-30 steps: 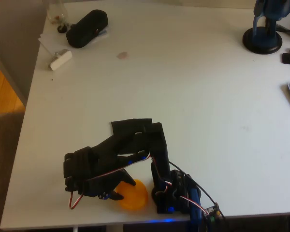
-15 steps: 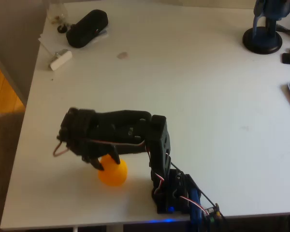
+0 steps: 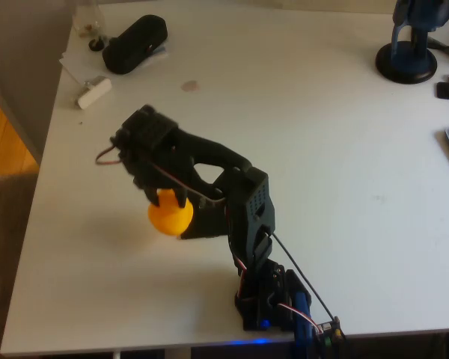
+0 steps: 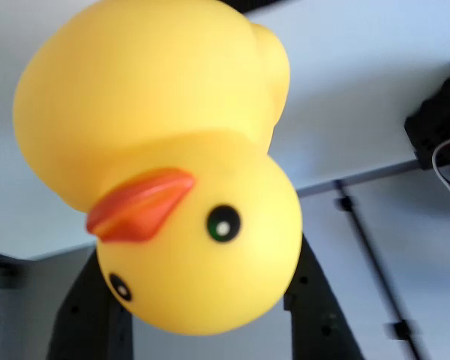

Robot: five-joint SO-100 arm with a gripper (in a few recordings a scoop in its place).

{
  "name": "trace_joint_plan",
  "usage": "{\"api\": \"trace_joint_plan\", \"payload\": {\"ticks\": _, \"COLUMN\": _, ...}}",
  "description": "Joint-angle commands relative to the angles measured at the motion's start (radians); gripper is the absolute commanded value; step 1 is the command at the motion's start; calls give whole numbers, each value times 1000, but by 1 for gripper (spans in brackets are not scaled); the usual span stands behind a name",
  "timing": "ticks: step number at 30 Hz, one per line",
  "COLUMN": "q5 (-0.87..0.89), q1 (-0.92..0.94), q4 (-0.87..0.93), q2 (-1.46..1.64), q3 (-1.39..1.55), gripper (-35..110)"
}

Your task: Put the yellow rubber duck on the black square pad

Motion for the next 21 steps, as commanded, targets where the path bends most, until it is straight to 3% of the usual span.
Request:
{"api": "trace_joint_plan", "payload": {"ticks": 1, "q5": -17, "q1": 78, "q4": 15, "q2": 46, "q3": -60, "gripper": 14}}
{"api": "trace_joint_plan", "payload": {"ticks": 8, "q5": -11, "q1": 192, "q4": 17, "q2": 46, "q3": -48, "gripper": 13}}
{"api": "trace_joint_plan", "payload": {"ticks": 21, "q5": -12, "q1": 196, "q4": 112, "q2": 46, "q3": 61, "gripper": 13}}
